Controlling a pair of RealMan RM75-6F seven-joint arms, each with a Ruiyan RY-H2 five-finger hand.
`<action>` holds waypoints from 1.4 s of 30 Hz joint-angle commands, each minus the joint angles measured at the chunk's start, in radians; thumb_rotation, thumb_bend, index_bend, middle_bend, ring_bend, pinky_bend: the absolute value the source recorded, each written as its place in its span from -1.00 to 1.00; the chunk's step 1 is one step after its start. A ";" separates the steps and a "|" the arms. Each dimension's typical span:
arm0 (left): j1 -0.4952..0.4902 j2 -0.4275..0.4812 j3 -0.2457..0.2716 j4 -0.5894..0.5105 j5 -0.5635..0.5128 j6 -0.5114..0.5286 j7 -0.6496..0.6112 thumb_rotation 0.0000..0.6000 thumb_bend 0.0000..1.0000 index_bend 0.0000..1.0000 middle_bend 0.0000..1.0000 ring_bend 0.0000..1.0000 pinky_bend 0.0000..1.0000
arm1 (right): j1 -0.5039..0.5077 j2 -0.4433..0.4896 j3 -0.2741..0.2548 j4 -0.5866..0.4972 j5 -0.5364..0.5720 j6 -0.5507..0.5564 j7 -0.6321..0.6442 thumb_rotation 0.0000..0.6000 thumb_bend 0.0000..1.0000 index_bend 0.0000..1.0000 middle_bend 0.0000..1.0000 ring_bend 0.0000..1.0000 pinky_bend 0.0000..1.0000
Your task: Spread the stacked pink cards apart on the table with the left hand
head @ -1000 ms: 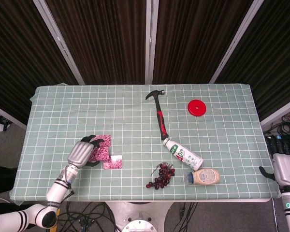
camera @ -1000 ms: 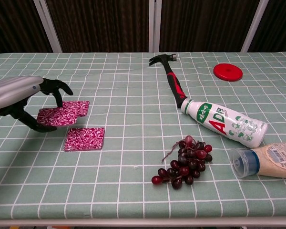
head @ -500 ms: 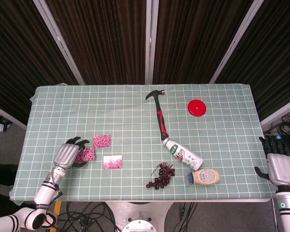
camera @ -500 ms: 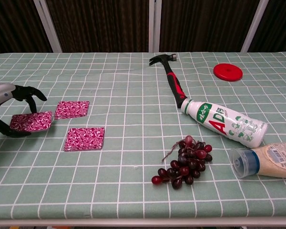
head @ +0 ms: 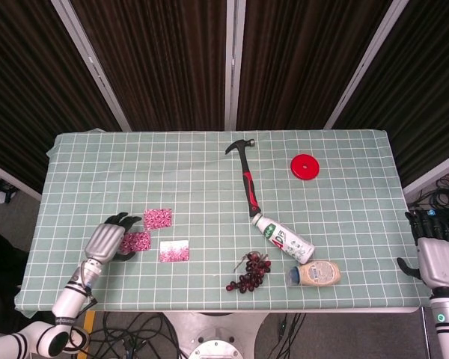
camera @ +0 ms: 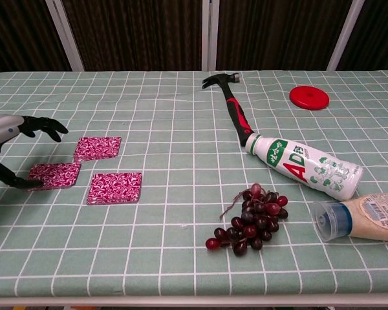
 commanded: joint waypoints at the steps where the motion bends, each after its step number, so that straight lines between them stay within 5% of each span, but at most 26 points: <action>1: -0.001 0.017 -0.013 -0.024 0.019 0.040 0.059 1.00 -0.65 -0.67 -0.57 -0.80 -0.61 | -0.002 -0.001 0.001 0.015 -0.012 0.003 0.024 1.00 -0.68 -1.00 -1.00 -1.00 -1.00; 10: -0.003 0.102 -0.080 -0.112 0.049 0.189 0.334 1.00 -0.61 -0.67 -0.57 -0.84 -0.60 | -0.012 -0.009 0.001 0.060 -0.070 0.030 0.103 1.00 -0.68 -1.00 -1.00 -1.00 -1.00; 17: 0.031 0.113 -0.109 -0.037 0.194 0.440 0.533 1.00 -0.65 -0.67 -0.58 -0.86 -0.60 | -0.018 -0.051 -0.004 0.119 -0.152 0.079 0.151 1.00 -0.68 -1.00 -1.00 -1.00 -1.00; 29: 0.170 0.219 -0.041 -0.182 0.140 0.483 0.508 1.00 -0.68 -0.67 -0.59 -0.86 -0.61 | -0.036 -0.065 -0.016 0.173 -0.187 0.101 0.194 1.00 -0.68 -1.00 -1.00 -1.00 -1.00; 42: 0.229 0.229 0.016 -0.184 0.141 0.432 0.281 1.00 -0.71 -0.67 -0.59 -0.86 -0.61 | -0.039 -0.074 -0.022 0.180 -0.176 0.081 0.174 1.00 -0.68 -1.00 -1.00 -1.00 -1.00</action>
